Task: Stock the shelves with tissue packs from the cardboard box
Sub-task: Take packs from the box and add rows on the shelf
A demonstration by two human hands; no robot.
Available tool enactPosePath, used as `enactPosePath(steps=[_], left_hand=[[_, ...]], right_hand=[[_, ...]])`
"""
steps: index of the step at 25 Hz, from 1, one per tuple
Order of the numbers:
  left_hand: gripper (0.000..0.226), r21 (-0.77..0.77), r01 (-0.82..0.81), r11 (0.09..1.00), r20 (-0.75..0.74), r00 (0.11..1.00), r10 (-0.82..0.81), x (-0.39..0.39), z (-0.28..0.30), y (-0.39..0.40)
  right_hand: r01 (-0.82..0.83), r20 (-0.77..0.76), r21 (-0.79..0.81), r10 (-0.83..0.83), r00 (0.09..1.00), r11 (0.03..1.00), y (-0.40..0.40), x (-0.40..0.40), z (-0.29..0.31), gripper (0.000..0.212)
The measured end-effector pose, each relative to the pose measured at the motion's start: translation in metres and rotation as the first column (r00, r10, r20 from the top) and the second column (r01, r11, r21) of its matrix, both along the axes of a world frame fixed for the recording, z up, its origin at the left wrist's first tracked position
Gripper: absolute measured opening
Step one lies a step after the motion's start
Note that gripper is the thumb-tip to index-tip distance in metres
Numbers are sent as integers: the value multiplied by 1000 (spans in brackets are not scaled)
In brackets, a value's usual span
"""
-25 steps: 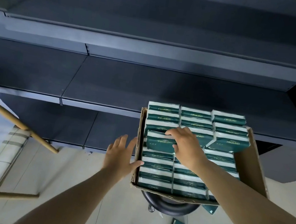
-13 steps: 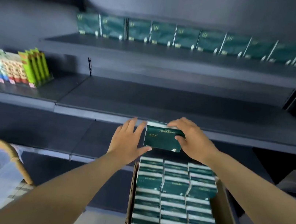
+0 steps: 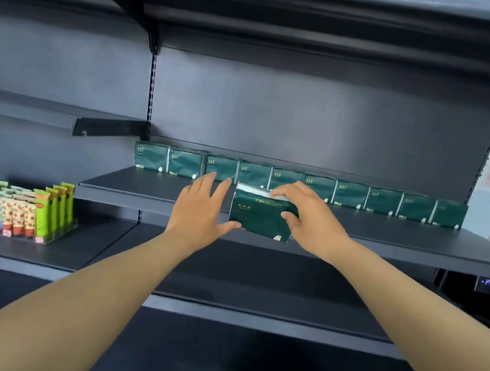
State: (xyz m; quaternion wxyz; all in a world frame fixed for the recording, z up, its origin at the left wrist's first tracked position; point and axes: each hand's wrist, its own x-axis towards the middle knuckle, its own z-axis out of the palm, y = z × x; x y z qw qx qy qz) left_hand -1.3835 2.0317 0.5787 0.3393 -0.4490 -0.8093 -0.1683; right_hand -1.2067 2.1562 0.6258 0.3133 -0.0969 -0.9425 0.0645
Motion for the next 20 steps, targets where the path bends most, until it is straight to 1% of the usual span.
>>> enactPosePath(steps=[6, 11, 13, 15, 18, 20], left_hand=[[90, -36, -25, 999, 21, 999, 26, -96, 14, 36], [91, -91, -22, 996, 34, 999, 25, -212, 9, 73], [91, -120, -32, 992, 25, 999, 35, -261, 3, 90], [94, -115, -34, 993, 24, 999, 37, -299, -4, 108], [96, -83, 9, 996, -6, 1000, -9, -340, -6, 139], [98, -72, 59, 996, -34, 997, -62, -357, -5, 157]], right_hand=[[15, -29, -22, -16, 999, 1000, 37, -102, 9, 38], [48, -33, -62, -50, 998, 997, 80, -219, 3, 40], [82, -31, -79, -85, 996, 993, 101, -266, -4, 41], [129, -28, -97, -132, 991, 987, 122, -305, -12, 42], [184, -32, -102, -188, 982, 978, 152, -354, -19, 44], [214, -43, -55, -217, 975, 975, 169, -376, -24, 44]])
